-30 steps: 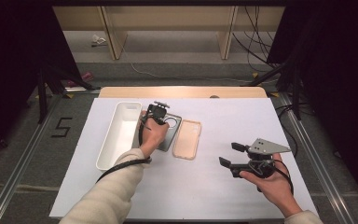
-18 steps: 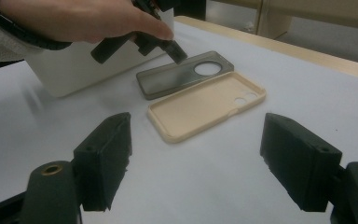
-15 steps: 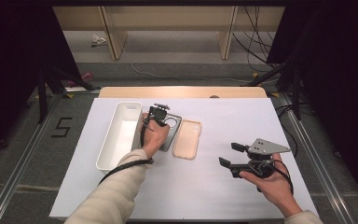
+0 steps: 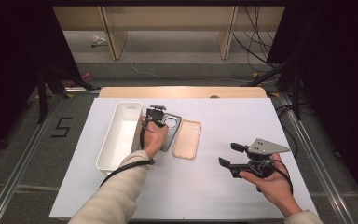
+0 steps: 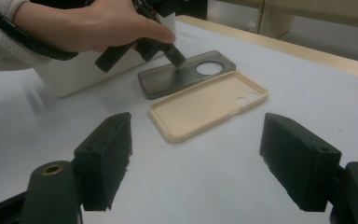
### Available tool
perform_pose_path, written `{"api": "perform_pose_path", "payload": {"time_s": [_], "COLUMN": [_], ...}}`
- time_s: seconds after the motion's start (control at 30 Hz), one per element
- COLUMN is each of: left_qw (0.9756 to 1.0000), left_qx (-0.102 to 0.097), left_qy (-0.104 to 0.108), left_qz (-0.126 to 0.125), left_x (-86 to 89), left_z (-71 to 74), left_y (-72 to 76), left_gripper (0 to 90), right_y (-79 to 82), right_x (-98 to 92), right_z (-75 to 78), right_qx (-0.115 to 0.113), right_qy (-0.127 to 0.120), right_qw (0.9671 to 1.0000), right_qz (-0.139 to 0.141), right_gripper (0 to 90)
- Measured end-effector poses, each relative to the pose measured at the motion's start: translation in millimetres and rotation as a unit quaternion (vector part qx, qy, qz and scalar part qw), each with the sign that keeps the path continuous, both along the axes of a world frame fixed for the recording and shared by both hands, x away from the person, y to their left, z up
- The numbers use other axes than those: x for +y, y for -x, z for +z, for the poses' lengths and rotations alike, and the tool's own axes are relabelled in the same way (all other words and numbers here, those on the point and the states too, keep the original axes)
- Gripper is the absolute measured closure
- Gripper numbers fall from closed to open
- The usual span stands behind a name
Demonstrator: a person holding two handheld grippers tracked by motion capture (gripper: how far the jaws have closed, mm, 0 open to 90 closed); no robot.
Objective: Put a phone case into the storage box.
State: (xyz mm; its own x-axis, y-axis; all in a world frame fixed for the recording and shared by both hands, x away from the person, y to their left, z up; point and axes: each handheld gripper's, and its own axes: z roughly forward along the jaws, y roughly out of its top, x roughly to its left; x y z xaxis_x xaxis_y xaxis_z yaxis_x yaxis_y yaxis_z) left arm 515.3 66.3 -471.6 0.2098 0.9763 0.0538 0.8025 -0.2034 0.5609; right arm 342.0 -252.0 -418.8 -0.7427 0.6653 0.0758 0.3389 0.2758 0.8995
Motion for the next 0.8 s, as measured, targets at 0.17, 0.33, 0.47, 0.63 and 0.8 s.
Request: {"api": "perform_pose_path", "payload": {"time_s": [0.17, 0.33, 0.47, 0.63, 0.8], "left_qw": [0.9998, 0.9994, 0.999, 0.9987, 0.9989], "left_qx": [0.002, 0.003, 0.002, 0.004, 0.006], "left_qy": [0.009, 0.014, 0.012, 0.013, 0.012], "left_qz": [0.017, 0.032, 0.043, 0.05, 0.046], "left_x": [-0.1, 0.6, 1.0, 0.9, 1.4], "left_z": [-0.5, -0.6, -0.7, -0.5, 0.0], "left_y": [-0.4, -0.6, 0.3, 1.3, 2.6], "left_gripper": [90.0, 90.0, 90.0, 90.0, 89.9], "right_y": [0.1, 0.0, 0.1, 0.3, 0.2], "right_x": [-0.1, 0.0, 0.2, 0.4, 0.5], "right_z": [0.0, -0.1, -0.2, -0.1, -0.2], "right_qx": [0.0, 0.001, 0.001, 0.001, 0.002], "right_qy": [0.0, 0.0, 0.001, 0.003, 0.003], "right_qw": [1.0, 1.0, 1.0, 1.0, 1.0], "right_qz": [0.0, 0.002, 0.003, 0.004, 0.004], "right_gripper": [26.2, 26.3, 26.5, 26.7, 26.7]}}
